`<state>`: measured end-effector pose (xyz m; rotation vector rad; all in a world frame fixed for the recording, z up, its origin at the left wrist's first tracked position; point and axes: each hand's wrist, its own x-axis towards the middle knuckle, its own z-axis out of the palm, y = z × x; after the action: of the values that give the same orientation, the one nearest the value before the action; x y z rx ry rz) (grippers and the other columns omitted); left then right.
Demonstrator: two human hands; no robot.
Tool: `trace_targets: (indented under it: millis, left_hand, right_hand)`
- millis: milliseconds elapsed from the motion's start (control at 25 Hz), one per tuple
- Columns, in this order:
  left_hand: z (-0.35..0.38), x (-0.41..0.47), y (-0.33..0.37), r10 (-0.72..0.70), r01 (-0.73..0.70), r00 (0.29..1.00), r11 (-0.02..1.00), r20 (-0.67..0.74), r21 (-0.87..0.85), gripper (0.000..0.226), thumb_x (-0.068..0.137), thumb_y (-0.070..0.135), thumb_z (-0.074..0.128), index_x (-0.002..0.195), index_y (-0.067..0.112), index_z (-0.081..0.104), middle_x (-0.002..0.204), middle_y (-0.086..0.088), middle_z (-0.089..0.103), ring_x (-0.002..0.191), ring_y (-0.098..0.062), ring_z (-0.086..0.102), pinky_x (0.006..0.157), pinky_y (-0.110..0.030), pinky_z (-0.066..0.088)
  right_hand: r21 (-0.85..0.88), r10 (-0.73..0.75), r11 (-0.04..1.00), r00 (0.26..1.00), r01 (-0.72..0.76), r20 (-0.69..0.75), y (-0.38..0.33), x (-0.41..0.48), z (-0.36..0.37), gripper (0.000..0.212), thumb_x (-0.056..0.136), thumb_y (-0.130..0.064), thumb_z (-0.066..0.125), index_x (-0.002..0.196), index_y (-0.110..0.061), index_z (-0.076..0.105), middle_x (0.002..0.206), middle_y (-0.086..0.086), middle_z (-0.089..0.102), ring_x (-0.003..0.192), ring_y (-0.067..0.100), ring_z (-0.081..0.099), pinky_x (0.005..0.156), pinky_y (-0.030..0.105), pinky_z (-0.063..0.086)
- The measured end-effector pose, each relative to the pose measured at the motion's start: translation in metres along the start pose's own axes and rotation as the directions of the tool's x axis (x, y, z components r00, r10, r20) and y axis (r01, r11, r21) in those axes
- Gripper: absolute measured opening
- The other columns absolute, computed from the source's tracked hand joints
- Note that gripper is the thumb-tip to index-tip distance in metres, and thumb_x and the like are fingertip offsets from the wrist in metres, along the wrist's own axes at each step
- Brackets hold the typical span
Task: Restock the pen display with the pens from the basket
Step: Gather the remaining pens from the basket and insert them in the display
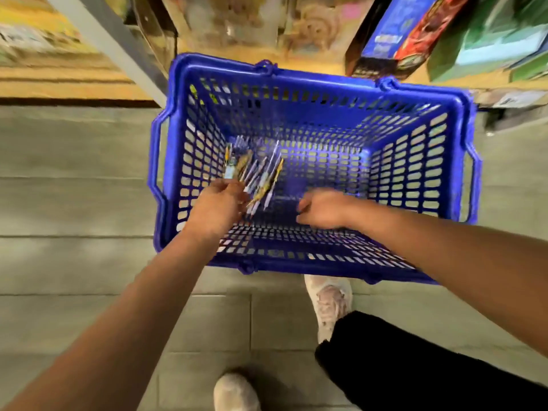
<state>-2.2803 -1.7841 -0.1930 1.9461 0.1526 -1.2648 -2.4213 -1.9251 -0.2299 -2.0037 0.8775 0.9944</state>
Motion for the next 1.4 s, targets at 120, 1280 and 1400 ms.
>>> trace_targets:
  millis: [120, 1280, 1400]
  left_hand:
    - [0.007, 0.036, -0.004, 0.054, -0.056, 0.998, 0.994, 0.023, 0.09, 0.014, 0.103, 0.018, 0.05, 0.1, 0.012, 0.062, 0.097, -0.009, 0.068, 0.076, -0.021, 0.061, 0.067, -0.031, 0.046]
    - [0.012, 0.083, -0.011, 0.096, -0.201, 0.939, 0.932, 0.329, 0.303, 0.019, 0.107, 0.017, 0.048, 0.114, 0.01, 0.064, 0.099, -0.011, 0.07, 0.083, -0.023, 0.066, 0.074, -0.035, 0.058]
    - [0.006, 0.081, -0.007, 0.04, -0.128, 0.938, 0.963, 0.345, 0.237, 0.02, 0.108, 0.02, 0.049, 0.123, 0.014, 0.06, 0.103, -0.014, 0.074, 0.083, -0.022, 0.072, 0.065, -0.03, 0.063]
  right_hand:
    - [0.023, 0.047, 0.999, 0.998, -0.046, -0.045, -0.005, 0.058, 0.002, 0.028, 0.094, -0.023, 0.059, 0.113, -0.007, 0.071, 0.111, 0.013, 0.072, 0.091, 0.026, 0.065, 0.082, 0.029, 0.054]
    - [0.834, -0.359, 0.543, 0.925, 0.101, 0.122, -0.009, 0.114, 0.002, 0.009, 0.092, -0.002, 0.068, 0.098, -0.006, 0.073, 0.101, 0.018, 0.076, 0.093, 0.021, 0.076, 0.074, 0.023, 0.06]
    - [0.88, -0.45, 0.461, 0.885, 0.115, 0.121, -0.012, 0.113, 0.004, 0.017, 0.095, 0.0, 0.063, 0.098, -0.012, 0.074, 0.099, 0.013, 0.077, 0.092, 0.018, 0.076, 0.076, 0.022, 0.059]
